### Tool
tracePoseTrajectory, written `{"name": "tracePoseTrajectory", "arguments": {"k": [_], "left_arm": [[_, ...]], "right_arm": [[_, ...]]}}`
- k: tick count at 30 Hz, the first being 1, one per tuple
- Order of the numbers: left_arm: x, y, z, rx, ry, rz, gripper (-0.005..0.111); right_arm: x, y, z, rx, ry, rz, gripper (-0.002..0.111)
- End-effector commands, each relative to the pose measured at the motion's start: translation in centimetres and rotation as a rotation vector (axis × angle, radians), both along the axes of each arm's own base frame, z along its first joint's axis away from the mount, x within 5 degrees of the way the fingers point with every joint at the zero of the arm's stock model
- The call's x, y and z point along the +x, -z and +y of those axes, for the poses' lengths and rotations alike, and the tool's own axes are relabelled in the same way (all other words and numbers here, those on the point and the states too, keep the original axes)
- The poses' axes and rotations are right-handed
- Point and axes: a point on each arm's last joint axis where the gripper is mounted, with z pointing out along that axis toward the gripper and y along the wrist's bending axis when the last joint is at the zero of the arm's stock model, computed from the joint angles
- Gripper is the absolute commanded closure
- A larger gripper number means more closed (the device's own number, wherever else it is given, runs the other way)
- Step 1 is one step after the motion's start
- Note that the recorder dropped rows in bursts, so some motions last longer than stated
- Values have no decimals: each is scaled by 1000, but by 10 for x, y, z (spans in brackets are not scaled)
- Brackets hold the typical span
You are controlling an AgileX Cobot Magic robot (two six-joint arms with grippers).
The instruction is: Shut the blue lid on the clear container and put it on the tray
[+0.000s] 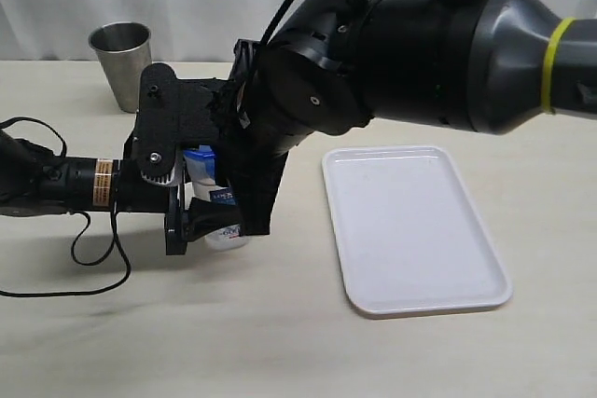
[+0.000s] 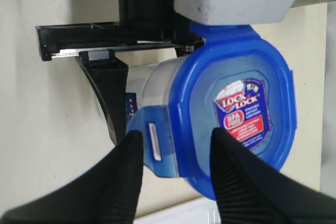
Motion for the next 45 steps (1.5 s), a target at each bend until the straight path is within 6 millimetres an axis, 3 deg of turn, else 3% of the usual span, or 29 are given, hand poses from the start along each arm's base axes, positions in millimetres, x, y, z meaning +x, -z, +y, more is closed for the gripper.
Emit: {"name": "tracePoseTrajectory", "arguments": {"k": [1, 9, 27, 33, 37, 41, 45], "left_arm": [[-3, -3, -4, 1, 51, -34, 107], [-3, -3, -4, 2, 55, -34, 107], [-4, -2, -4, 5, 63, -30, 107], [-4, -2, -4, 6, 65, -30, 107], [-4, -2, -4, 6, 65, -30, 107], [-4, -2, -4, 7, 65, -40, 107], [-3, -3, -4, 23, 95, -164, 107]], "right_arm": [[3, 37, 3, -80, 20, 79, 69], [9, 60, 8, -109, 27, 78, 69], [18, 66, 10, -63, 126, 27, 78], [20, 68, 9, -74, 133, 9, 92], [17, 68, 12, -78, 120, 2, 92], [13, 65, 13, -92, 119, 3, 88], [7, 47, 8, -70, 128, 27, 68]]}}
